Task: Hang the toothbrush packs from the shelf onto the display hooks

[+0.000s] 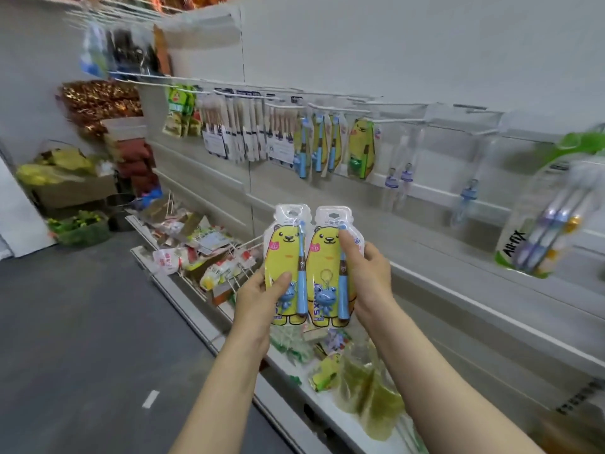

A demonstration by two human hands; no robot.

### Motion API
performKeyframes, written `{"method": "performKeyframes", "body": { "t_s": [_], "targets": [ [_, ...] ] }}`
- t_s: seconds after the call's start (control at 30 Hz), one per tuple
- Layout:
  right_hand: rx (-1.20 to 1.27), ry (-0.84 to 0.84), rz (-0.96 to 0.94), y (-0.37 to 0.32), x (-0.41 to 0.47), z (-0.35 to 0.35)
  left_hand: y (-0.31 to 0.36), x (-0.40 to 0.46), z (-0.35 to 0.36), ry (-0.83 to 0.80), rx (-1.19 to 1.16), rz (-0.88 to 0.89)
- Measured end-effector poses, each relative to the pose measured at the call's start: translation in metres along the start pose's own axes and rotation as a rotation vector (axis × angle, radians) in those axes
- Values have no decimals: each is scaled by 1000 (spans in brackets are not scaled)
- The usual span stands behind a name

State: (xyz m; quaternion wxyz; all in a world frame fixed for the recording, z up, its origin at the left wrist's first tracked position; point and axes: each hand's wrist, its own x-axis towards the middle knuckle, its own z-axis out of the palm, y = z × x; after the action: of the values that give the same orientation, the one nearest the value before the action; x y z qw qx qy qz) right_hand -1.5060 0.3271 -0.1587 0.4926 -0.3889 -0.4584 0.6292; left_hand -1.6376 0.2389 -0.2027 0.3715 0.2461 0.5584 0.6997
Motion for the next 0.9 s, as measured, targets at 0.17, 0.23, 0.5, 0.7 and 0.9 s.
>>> {"method": "performKeyframes", "body": {
  "t_s": [0.17,0.23,0.5,0.7,0.9],
  "targets": [
    [-3,119,-113,-1,47,60,22,96,-28,-158,-2,-13],
    [-15,185,-154,-6,61,87,35,129,-41,-228,-3,-22],
    [-42,272,-344,-45,102,174,93,216,-78,-323,-49,28],
    [-43,202,-405,-54,123,216,105,252,-95,-348,-80,65],
    [-64,210,-429,-57,141,233,116,273,-103,-347,-91,96]
  ]
}}
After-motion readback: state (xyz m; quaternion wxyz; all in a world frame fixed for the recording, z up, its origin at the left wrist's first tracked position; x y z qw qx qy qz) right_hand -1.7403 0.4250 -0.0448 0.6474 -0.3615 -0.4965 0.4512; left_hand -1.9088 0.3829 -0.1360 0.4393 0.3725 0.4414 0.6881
